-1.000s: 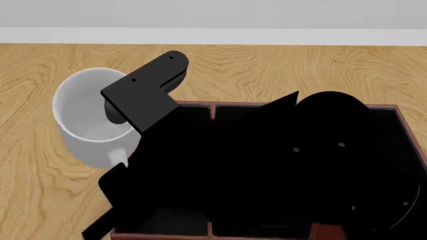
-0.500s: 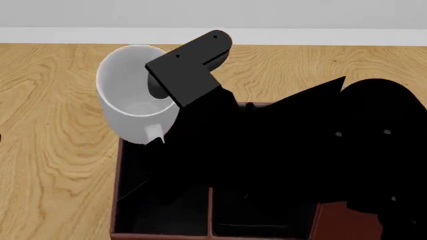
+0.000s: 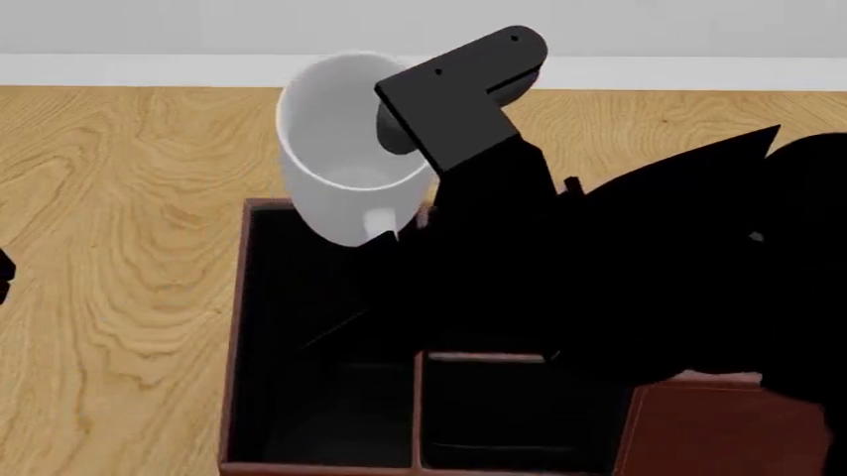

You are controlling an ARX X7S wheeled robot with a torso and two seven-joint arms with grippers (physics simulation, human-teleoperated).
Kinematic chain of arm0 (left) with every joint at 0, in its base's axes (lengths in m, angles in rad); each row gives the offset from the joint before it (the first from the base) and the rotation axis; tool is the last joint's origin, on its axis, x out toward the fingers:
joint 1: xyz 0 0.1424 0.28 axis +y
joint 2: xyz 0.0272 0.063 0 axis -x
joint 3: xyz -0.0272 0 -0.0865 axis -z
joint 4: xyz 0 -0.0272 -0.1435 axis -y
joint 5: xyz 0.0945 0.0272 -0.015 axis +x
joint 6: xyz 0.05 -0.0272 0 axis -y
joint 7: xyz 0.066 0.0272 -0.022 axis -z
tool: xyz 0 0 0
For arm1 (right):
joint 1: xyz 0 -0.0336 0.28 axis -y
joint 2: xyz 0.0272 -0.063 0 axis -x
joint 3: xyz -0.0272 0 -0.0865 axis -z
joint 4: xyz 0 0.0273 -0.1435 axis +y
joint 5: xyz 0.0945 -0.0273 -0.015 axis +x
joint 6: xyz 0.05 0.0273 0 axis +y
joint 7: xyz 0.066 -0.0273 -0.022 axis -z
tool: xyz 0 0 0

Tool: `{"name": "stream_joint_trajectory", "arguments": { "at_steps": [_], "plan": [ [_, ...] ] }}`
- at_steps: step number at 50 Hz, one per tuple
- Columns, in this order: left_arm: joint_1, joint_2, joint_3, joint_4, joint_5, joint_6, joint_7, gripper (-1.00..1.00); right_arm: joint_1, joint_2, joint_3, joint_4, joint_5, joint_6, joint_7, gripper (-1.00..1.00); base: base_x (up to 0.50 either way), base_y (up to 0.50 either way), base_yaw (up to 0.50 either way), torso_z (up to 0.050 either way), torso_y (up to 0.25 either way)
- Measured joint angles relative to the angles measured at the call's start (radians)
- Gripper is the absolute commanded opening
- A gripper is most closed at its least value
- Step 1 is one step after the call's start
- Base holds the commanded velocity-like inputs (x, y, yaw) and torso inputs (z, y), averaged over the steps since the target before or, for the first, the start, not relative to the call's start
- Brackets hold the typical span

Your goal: Pick up the white mug and place it to the right of the caddy.

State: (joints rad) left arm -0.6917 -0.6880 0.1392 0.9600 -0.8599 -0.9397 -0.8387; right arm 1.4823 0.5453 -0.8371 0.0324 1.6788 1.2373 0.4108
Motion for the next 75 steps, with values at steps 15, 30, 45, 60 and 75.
{"name": "stream_joint_trajectory", "arguments": {
  "at_steps": [15,30,45,60,75],
  "plan": [
    [0.006,-0.005,0.016,-0.016,0.015,0.022,0.012,1.0,0.015,0.029,-0.006,0.024,-0.022,0.003,-0.013,-1.0,0.0,0.0,0.0,0.0,0.001],
    [0.009,-0.009,0.031,-0.028,0.029,0.045,0.025,1.0,0.026,0.061,-0.011,0.034,-0.025,0.01,-0.01,-1.0,0.0,0.0,0.0,0.0,0.0],
    [0.002,-0.005,0.051,-0.041,0.042,0.061,0.036,1.0,0.027,0.097,-0.011,0.038,-0.019,0.013,0.009,-1.0,0.0,0.0,0.0,0.0,0.001],
    [0.003,-0.003,0.057,-0.045,0.045,0.074,0.035,1.0,0.023,0.139,-0.008,0.032,-0.003,0.016,0.035,-1.0,0.0,0.0,0.0,0.0,0.001],
    [0.006,-0.008,0.054,-0.038,0.036,0.079,0.028,1.0,0.019,0.174,-0.005,0.027,0.008,0.014,0.056,-1.0,0.0,0.0,0.0,0.0,0.001]
  ]
}}
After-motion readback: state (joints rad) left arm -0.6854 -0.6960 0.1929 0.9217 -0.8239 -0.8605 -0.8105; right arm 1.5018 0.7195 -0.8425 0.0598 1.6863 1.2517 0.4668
